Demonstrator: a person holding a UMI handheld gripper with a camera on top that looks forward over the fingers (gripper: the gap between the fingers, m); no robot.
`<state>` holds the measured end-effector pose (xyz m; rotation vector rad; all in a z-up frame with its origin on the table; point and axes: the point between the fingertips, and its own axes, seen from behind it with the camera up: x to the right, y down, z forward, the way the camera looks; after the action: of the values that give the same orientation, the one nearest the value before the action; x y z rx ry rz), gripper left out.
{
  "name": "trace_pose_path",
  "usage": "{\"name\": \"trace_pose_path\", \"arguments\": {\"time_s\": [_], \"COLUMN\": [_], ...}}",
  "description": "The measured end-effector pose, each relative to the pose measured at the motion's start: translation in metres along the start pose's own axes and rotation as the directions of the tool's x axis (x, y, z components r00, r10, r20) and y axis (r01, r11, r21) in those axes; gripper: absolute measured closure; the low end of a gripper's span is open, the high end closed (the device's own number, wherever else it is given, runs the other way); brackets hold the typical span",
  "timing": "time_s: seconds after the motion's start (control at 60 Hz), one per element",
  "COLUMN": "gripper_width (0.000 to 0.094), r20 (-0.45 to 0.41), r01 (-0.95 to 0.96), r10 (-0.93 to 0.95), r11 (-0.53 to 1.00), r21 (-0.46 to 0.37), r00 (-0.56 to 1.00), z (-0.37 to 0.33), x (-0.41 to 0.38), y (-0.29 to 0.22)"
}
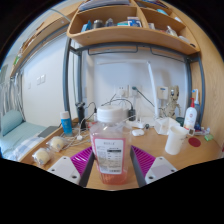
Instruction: Pour water
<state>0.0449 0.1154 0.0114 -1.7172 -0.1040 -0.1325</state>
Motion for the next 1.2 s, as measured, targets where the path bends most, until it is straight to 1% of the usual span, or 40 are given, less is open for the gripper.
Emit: {"name": "trace_pose_path", "arguments": {"time_s": [0.033,0.067,0.133,0.2,0.25,0.417,0.5,0.567,0.65,0.717,0.783,0.8,0.883,0.95,1.033,1.083,1.2], "gripper_width": [0.0307,0.0309,0.0356,0.0412,0.0449,0.0452,0.0452,0.0452,0.0453,0.0452,0.0454,0.0455,0.0452,0.0454,0.0453,0.0452,0.0453], "r20": [0.007,0.009,0.017,0.063,0.076,0.068,0.060,0.065,0.061,0.049,0.036,0.041,0.057,0.074,0.099,0.116,0.121], "r01": [0.005,0.011,0.005,0.018,0.030,0.019,-0.011,-0.050,-0.143,-0.293,-0.464,-0.505,-0.702,-0.824,-0.920,-0.956,-0.995], "r10": [-0.005,-0.012,-0.006,-0.020,-0.032,-0.021,0.010,0.051,0.144,0.291,0.463,0.504,0.706,0.830,0.926,0.959,0.992], "r11": [1.000,0.999,0.999,0.999,0.999,0.999,1.000,0.999,0.990,0.956,0.882,0.856,0.689,0.530,0.340,0.238,0.036], "r21": [0.004,0.030,0.050,0.037,0.027,0.042,0.019,-0.022,-0.020,0.026,0.080,0.106,0.181,0.201,0.193,0.170,0.094], "r00": [1.000,1.000,1.000,0.998,0.997,0.997,0.998,0.997,0.988,0.955,0.886,0.863,0.706,0.552,0.363,0.259,0.047], "z": [0.004,0.006,0.008,0.004,0.004,0.006,0.008,0.010,0.010,0.014,0.018,0.021,0.026,0.035,0.047,0.057,0.073], "x": [-0.003,-0.004,-0.006,-0.015,-0.016,-0.014,-0.012,-0.011,-0.005,0.008,0.028,0.036,0.071,0.096,0.121,0.130,0.135], "y": [0.003,-0.001,-0.001,0.001,0.002,0.001,0.001,-0.001,-0.026,-0.059,-0.093,-0.098,-0.128,-0.139,-0.139,-0.136,-0.127]}}
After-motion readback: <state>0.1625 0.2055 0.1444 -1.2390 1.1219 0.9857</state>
